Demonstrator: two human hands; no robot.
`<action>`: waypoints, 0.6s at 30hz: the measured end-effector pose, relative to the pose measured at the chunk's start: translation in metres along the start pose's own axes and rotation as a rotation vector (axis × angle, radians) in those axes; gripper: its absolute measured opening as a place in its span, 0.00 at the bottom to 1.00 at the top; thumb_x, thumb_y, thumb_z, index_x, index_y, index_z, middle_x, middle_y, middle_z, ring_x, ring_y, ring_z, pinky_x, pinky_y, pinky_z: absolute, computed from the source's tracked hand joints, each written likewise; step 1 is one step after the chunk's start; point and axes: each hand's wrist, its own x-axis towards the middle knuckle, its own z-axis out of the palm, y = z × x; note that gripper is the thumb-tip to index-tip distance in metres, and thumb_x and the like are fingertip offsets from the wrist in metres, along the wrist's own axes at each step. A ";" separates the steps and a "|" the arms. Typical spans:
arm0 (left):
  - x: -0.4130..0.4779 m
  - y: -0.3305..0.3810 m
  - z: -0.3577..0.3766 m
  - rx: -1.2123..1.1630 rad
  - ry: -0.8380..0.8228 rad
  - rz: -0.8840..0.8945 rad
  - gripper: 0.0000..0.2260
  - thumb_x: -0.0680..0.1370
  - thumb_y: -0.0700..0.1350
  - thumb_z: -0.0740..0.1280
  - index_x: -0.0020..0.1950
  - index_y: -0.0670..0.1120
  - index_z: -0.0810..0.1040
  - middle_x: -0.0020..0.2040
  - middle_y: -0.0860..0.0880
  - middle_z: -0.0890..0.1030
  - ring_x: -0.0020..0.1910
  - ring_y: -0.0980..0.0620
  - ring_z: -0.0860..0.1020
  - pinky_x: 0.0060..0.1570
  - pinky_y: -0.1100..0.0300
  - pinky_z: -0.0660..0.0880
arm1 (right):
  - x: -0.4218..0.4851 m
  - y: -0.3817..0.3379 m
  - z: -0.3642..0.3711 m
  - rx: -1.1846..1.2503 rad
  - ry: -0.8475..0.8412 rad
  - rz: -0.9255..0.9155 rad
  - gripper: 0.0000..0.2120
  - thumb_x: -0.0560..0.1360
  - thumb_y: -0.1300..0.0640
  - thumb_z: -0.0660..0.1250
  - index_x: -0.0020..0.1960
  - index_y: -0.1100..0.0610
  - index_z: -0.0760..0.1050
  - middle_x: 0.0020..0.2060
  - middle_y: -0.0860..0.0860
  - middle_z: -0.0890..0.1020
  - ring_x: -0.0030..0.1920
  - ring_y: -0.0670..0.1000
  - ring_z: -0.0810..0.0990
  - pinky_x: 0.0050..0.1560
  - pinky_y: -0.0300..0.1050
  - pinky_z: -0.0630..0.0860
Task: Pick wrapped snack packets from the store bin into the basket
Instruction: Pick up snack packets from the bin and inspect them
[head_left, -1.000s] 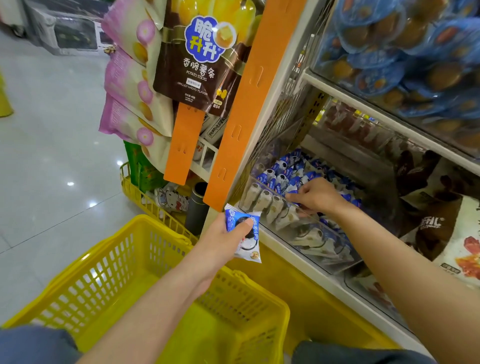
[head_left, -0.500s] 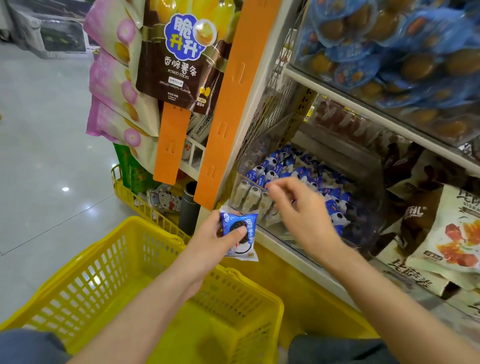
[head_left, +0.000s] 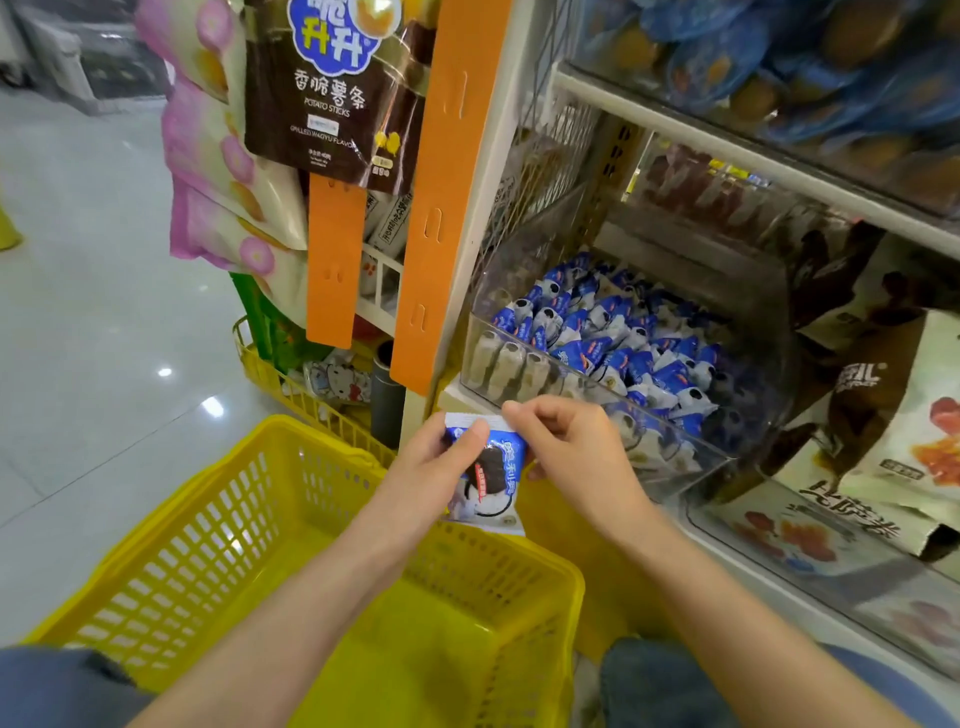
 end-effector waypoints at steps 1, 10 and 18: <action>0.001 0.000 0.000 0.001 0.034 0.005 0.10 0.79 0.47 0.61 0.50 0.41 0.75 0.43 0.45 0.82 0.41 0.50 0.80 0.42 0.57 0.75 | -0.001 0.000 0.001 0.004 -0.017 -0.021 0.14 0.76 0.55 0.64 0.33 0.57 0.76 0.25 0.47 0.76 0.25 0.41 0.73 0.29 0.40 0.76; -0.001 -0.006 -0.002 0.109 0.074 0.045 0.11 0.79 0.46 0.61 0.38 0.45 0.73 0.34 0.48 0.77 0.32 0.59 0.76 0.30 0.70 0.71 | -0.015 0.002 0.001 -0.364 -0.049 -0.365 0.05 0.72 0.54 0.70 0.45 0.54 0.81 0.38 0.46 0.78 0.41 0.43 0.76 0.40 0.36 0.72; -0.001 -0.002 -0.006 0.025 0.038 -0.102 0.14 0.73 0.45 0.70 0.56 0.43 0.74 0.47 0.45 0.84 0.40 0.54 0.83 0.38 0.61 0.80 | -0.010 -0.003 -0.009 -0.071 0.131 -0.073 0.03 0.75 0.59 0.66 0.42 0.55 0.76 0.37 0.48 0.79 0.39 0.45 0.78 0.39 0.38 0.78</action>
